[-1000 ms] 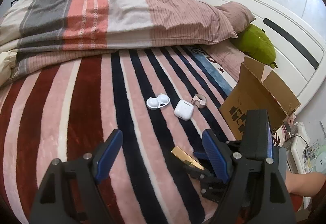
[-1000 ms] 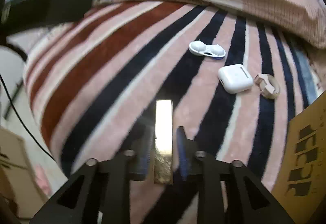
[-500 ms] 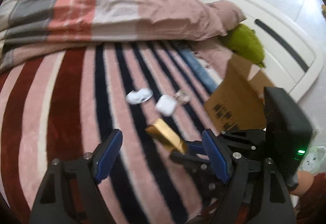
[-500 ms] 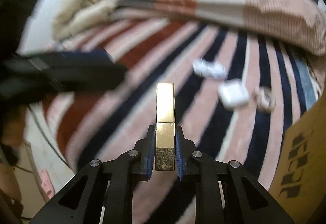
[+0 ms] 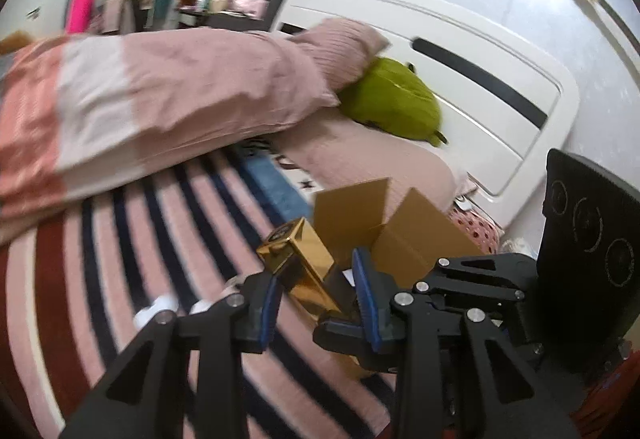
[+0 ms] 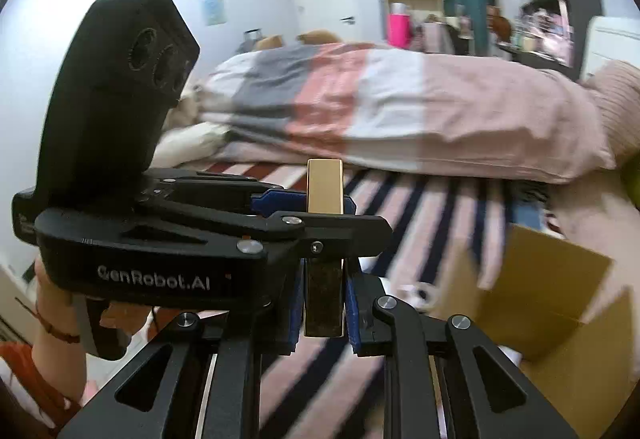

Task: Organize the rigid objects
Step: 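Carry the gold keychain into the cardboard box and open the right gripper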

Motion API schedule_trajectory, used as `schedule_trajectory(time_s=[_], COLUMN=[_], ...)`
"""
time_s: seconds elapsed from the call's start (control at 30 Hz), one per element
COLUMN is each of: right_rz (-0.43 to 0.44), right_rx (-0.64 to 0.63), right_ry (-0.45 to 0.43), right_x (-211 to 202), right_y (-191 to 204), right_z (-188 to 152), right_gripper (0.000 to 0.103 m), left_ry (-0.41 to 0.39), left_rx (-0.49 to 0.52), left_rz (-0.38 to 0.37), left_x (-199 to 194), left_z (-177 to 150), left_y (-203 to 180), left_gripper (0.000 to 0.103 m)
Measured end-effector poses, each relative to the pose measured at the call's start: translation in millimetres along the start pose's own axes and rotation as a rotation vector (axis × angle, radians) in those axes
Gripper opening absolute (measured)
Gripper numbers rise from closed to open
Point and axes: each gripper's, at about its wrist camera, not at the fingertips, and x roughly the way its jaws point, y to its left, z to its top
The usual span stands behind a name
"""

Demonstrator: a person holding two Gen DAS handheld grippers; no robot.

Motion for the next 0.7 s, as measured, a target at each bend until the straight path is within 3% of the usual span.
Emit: schedule_trajectory(time_s=[0.23, 0.4, 0.5, 0.57, 0.7], right_rz=[-0.112, -0.085, -0.087, -0.099, -0.110], right_rx=[0.139, 0.244, 0.280, 0.289, 0.303], right_ry=[0.083, 0.197, 0.255, 0.275, 0.296], right_x=[-19.9, -8.3, 3.8, 2.2, 0.7], right_y=[-70.7, -104.2, -112.2, -114.7, -118.5], right_z=[-15.2, -32.4, -38.1, -40.4, -43.3], right_gripper=[0.013, 0.013, 0.013, 0.014, 0.014], left_ry=[0.183, 0.310, 0.345, 0.360, 0.334], left_rx=[0.048, 0.027, 0.042, 0.046, 0.036], left_rz=[-0.047, -0.021, 0.014, 0.026, 0.032], left_x=[80.9, 114.1, 120.9, 123.9, 114.6], left_z=[24.3, 19.1, 17.1, 15.2, 17.2], left_y=[-40.1, -39.6, -42.8, -44.0, -43.3], left_gripper=[0.031, 0.032, 0.034, 0.043, 0.054])
